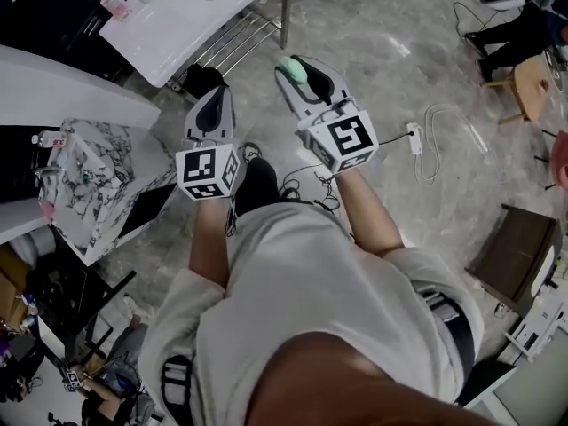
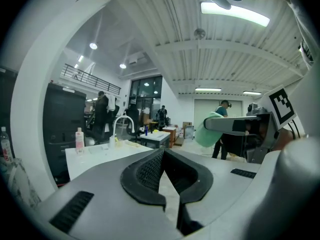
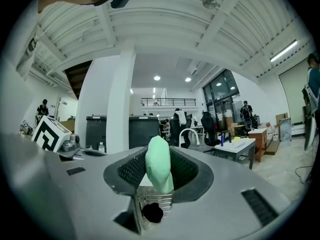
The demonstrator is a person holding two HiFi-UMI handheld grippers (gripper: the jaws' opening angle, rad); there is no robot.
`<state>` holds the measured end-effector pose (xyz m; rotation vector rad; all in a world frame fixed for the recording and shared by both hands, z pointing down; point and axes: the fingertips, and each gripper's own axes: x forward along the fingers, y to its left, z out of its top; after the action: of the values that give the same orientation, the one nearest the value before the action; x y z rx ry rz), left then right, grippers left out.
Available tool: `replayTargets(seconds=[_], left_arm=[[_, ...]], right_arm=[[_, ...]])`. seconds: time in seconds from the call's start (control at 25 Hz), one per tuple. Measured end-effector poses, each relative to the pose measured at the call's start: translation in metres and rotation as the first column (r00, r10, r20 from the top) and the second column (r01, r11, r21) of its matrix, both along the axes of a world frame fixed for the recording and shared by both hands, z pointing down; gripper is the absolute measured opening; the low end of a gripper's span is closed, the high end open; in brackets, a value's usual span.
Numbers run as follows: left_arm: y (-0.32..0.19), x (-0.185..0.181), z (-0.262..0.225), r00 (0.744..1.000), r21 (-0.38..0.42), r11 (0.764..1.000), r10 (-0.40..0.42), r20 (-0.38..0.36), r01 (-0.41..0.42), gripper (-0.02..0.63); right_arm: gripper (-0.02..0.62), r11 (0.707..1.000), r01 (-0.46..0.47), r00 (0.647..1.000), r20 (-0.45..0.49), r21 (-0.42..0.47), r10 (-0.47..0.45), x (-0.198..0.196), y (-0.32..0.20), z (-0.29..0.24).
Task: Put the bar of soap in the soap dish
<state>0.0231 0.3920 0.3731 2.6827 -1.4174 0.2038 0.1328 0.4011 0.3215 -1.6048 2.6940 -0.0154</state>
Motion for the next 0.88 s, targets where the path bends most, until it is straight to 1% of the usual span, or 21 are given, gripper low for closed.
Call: replayTargets(seconds=[0.32,0.48,0.64,0.88], left_arm=[[-0.073,0.005,-0.002,0.999,-0.009,0.999,0.044,0.007,-0.044,0.017],[-0.111,-0.003,-0.003,0.998,-0.017,0.998,0.067,0.01,-0.067,0.017],[-0.149,-0.011,-0.004,0.996,-0.015,0.996,0.086,0.013,-0.086,0.017],[-0.195,-0.027,0.006,0.993,-0.034,0.993,0.115,0.012,-0.114,0.017]], right_arm=[[0.127,0.999,-0.031,0.999,-0.012,-0.018,0.031,0.001,-0.07,-0.001],[0.127,0.998,-0.051,0.999,-0.007,-0.033,0.051,-0.008,-0.105,0.001],[0.127,0.998,-0.056,0.998,-0.009,-0.025,0.056,-0.02,-0.14,-0.002],[0.127,0.996,-0.075,0.997,-0.009,-0.055,0.075,-0.036,-0.184,0.007]])
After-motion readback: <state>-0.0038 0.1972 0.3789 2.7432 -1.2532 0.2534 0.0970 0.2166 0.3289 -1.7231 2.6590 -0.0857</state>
